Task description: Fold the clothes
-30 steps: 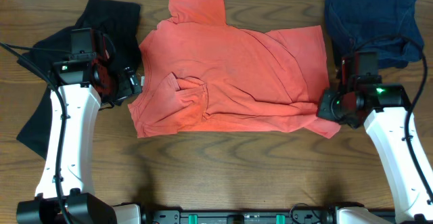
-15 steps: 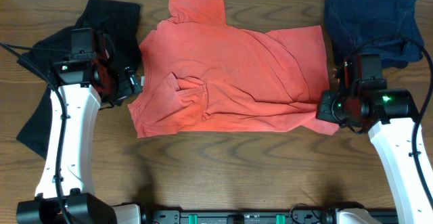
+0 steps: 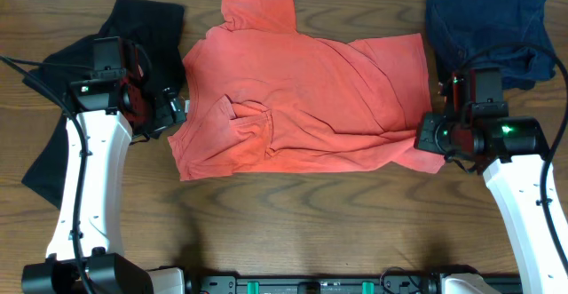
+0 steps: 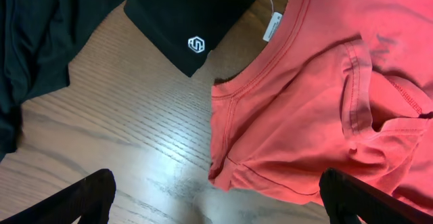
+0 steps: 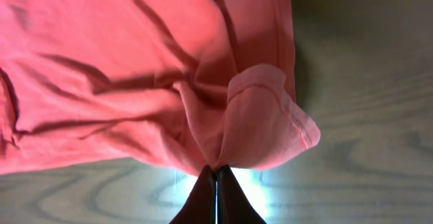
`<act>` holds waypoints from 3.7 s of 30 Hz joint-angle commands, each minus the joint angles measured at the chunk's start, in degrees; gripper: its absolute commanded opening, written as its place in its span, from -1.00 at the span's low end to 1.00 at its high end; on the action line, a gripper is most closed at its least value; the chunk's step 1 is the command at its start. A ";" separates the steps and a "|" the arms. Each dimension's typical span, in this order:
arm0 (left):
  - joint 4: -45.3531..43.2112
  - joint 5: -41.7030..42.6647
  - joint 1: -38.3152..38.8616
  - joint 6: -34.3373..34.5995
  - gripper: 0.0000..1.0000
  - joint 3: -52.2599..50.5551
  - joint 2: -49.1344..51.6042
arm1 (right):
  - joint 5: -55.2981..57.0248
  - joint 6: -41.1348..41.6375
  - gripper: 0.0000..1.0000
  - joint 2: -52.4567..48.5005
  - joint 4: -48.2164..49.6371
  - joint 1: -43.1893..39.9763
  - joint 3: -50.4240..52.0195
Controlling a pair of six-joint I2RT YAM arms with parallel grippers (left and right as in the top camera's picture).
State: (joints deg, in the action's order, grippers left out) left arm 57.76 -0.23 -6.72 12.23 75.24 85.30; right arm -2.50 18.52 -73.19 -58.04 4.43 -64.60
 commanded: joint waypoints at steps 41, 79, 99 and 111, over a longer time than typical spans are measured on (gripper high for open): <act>-0.74 7.63 0.48 -9.03 0.97 -2.54 -0.24 | -2.51 -5.60 -0.97 -25.70 18.08 -5.53 -1.18; -20.37 18.64 13.46 -22.97 0.75 -2.54 22.40 | -5.05 -7.48 -0.97 -25.70 15.63 -5.49 -1.18; -16.76 17.55 14.58 -16.24 -0.07 -2.93 23.41 | -5.03 -7.50 -0.98 -25.70 15.65 -5.49 -1.18; -18.45 16.02 14.40 -12.09 -0.88 -2.49 25.33 | -5.03 -7.50 -0.97 -25.70 15.69 -5.49 -1.18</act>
State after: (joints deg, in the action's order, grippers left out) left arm 39.40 17.52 7.73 -1.02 72.71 110.69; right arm -7.07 11.66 -98.67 -42.39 -0.93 -64.77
